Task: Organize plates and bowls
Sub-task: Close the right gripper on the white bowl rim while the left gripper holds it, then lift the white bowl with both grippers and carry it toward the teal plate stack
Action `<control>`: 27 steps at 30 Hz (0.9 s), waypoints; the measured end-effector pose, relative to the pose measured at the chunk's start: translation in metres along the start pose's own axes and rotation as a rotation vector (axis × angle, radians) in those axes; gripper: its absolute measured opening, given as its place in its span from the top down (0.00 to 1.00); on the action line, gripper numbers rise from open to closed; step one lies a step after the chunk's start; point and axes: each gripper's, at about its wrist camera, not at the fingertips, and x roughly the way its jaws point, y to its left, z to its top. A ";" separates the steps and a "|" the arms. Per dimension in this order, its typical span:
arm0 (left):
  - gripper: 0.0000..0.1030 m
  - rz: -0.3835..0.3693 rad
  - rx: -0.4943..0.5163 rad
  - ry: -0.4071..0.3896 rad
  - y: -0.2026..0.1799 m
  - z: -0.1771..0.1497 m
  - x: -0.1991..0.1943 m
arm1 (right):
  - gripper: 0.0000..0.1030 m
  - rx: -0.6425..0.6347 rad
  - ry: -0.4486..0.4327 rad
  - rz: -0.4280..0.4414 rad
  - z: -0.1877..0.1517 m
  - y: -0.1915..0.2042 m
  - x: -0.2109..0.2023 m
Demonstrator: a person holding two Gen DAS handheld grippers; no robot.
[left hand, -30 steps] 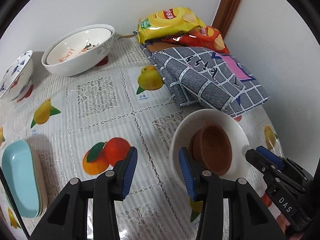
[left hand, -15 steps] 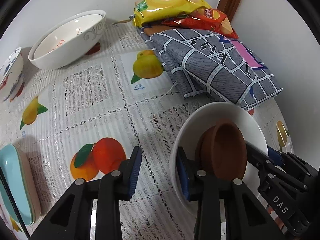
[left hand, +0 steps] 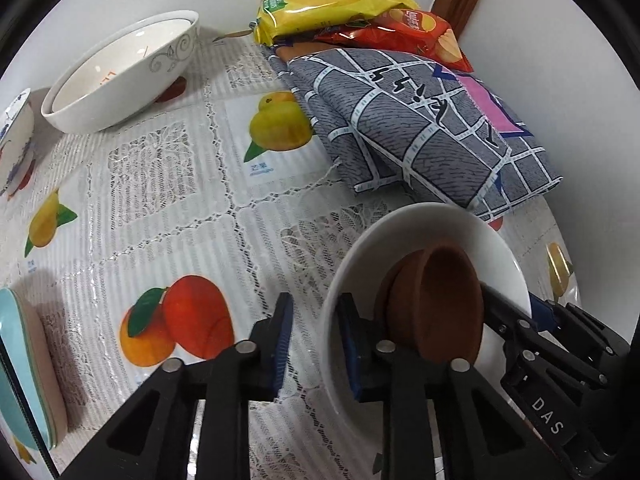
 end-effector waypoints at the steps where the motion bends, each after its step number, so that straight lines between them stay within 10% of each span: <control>1: 0.87 -0.005 0.001 -0.002 -0.001 0.000 0.000 | 0.72 0.000 0.003 0.001 0.000 0.000 0.000; 9: 0.90 -0.016 -0.002 -0.013 -0.002 -0.003 -0.001 | 0.91 0.020 0.011 0.051 0.000 0.003 0.001; 27: 0.90 -0.030 -0.002 -0.016 -0.001 -0.006 -0.003 | 0.92 0.106 -0.032 0.036 -0.006 0.003 -0.001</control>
